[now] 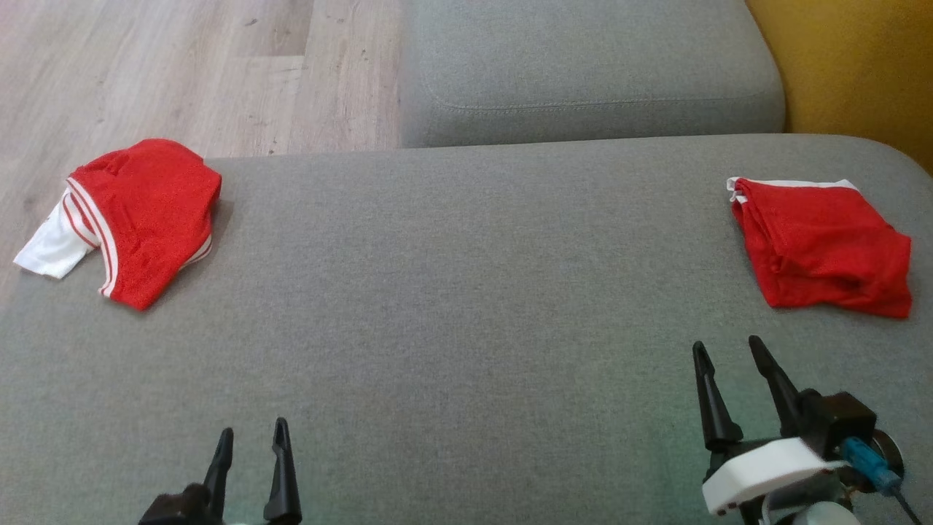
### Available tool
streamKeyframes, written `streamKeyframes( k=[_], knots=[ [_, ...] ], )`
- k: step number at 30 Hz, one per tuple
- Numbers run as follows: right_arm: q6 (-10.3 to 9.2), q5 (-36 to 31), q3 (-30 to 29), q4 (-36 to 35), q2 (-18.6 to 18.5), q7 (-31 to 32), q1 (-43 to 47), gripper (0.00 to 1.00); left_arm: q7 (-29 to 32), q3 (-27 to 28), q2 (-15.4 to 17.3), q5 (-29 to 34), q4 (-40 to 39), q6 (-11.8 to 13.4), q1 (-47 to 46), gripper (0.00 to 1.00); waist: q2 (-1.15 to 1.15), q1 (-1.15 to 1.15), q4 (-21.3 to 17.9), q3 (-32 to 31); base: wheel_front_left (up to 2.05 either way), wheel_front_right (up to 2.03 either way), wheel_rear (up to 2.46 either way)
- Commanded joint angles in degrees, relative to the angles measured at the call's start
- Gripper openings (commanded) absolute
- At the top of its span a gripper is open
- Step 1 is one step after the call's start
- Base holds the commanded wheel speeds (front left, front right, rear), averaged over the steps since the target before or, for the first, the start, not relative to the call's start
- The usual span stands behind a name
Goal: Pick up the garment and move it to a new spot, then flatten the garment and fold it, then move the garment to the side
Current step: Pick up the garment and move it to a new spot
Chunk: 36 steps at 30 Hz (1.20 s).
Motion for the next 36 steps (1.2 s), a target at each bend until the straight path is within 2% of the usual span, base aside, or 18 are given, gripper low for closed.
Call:
streamKeyframes(
  k=[1,6,9,20,26,36],
  knots=[
    [0.39,-0.04,1.54,-2.08,-0.25,-0.01,-1.33,1.0,-0.9,1.97,0.45,0.0,-1.6,-0.41,-2.97,1.0,0.0,0.0,0.06,0.02,0.0,0.0,0.0],
    [0.39,0.11,1.95,-2.13,-0.25,0.17,-1.12,1.0,-0.86,1.8,0.51,0.04,-1.63,-0.43,-3.28,1.0,0.0,0.0,0.96,0.07,0.0,0.0,0.0],
    [0.39,0.57,2.53,-2.13,-0.25,0.07,-0.89,1.0,-0.77,1.71,0.69,0.41,-1.76,-0.34,-4.01,1.0,0.0,0.0,3.61,0.06,0.0,0.0,0.0],
    [0.39,2.3,3.96,-1.14,-0.25,-1.03,-1.23,1.0,-0.16,2.85,2.8,0.77,-3.42,0.48,-4.61,1.0,0.0,0.0,18.11,-0.06,0.0,0.0,0.0],
    [0.39,2.71,4.81,0.11,-0.25,-1.62,-1.94,1.0,0.08,3.31,3.72,0.55,-4.27,0.63,-3.97,1.0,0.0,0.0,24.79,-0.25,0.0,0.0,0.0],
    [0.39,2.55,8.42,1.87,-0.25,-1.5,-5.14,1.0,-0.69,5.68,3.64,0.47,-7.17,2.09,-1.5,1.0,0.0,0.0,26.07,1.31,0.0,0.0,0.0]
  ],
)
